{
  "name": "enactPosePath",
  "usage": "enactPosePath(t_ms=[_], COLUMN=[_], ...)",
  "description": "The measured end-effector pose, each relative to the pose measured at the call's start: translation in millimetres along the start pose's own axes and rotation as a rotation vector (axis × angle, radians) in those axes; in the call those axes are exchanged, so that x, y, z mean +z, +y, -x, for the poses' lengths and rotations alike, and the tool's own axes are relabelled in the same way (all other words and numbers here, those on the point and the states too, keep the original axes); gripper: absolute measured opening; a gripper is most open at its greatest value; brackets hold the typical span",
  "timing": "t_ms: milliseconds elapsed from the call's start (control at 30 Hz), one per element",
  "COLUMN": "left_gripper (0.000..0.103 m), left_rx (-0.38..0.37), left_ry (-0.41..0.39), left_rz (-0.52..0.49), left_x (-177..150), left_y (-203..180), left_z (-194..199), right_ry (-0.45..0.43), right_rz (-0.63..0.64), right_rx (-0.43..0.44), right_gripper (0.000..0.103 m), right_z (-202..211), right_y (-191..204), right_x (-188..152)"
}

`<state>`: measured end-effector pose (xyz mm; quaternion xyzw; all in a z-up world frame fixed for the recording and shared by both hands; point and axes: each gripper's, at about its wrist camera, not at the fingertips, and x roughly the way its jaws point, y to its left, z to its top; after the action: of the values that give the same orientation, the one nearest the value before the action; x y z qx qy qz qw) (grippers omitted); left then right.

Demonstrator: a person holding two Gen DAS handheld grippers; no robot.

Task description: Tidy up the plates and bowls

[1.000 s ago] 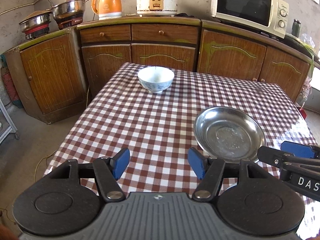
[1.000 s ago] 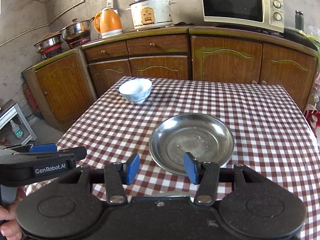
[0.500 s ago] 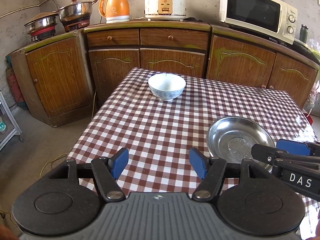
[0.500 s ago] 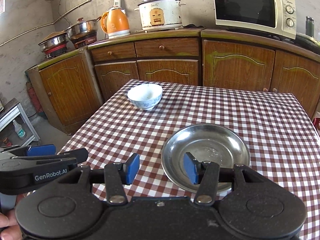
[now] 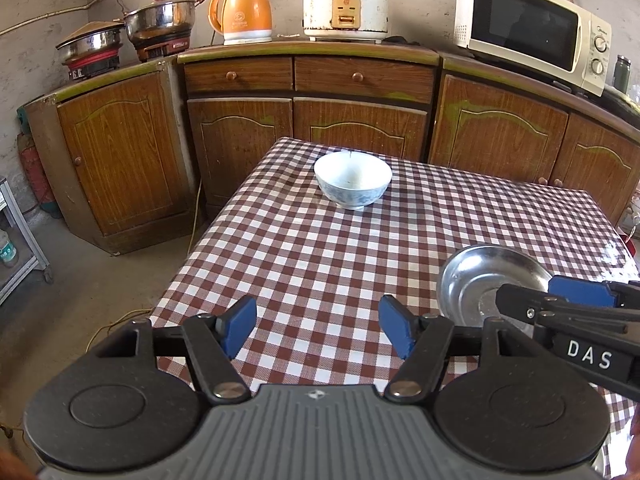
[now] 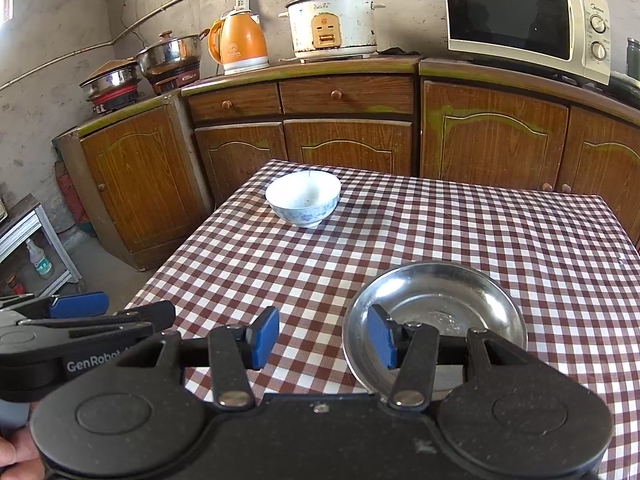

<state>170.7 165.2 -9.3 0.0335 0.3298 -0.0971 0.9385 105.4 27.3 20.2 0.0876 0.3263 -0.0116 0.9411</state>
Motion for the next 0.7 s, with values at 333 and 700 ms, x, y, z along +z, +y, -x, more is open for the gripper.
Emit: enactPosePath(t_ms=[333,700], left_gripper=[0.069,0.069], left_rx=[0.009,0.026], left_ry=[0.013,0.022], left_rz=[-0.002,-0.011], left_x=[8.2,23.3], left_y=[4.2,6.2], left_z=[-17.6,-44.4], right_ry=[0.006,0.001], right_rz=[0.005,-0.005], right_rx=[0.005,-0.004], right_gripper=[0.061,0.062], right_z=[-26.8,-59.7], right_y=[8.8,8.0], right_x=[12.3,30.9])
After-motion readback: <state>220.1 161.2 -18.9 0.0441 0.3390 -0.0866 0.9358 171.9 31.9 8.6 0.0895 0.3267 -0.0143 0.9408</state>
